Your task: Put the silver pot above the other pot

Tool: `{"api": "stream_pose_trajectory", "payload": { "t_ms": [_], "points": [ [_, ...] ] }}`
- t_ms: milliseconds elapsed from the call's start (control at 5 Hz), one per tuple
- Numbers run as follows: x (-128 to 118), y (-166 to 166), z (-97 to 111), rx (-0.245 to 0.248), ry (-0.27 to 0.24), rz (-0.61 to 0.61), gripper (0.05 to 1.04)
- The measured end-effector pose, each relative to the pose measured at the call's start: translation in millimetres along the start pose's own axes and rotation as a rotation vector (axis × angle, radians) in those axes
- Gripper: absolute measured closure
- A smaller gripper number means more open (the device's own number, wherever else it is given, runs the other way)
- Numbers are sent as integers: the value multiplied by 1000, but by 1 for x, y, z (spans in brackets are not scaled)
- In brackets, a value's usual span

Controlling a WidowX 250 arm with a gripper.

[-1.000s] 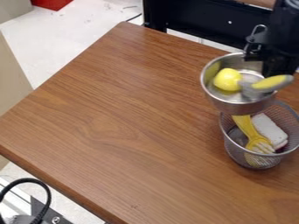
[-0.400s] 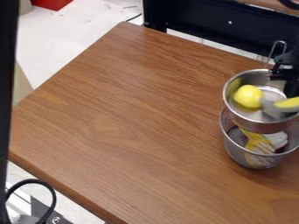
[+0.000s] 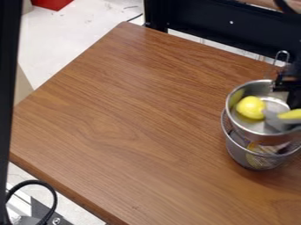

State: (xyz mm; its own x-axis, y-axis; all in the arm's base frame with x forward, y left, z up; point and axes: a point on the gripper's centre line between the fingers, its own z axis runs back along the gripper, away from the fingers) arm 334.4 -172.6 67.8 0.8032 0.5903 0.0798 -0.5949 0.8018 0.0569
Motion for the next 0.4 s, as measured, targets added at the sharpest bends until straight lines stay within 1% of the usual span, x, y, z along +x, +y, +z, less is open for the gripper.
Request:
{"api": "stream_pose_trajectory", "payload": {
  "t_ms": [200, 400],
  "points": [
    [-1, 1, -7, -8, -6, 0, 1021],
    [-2, 1, -13, -26, 3, 10, 1021]
  ]
}}
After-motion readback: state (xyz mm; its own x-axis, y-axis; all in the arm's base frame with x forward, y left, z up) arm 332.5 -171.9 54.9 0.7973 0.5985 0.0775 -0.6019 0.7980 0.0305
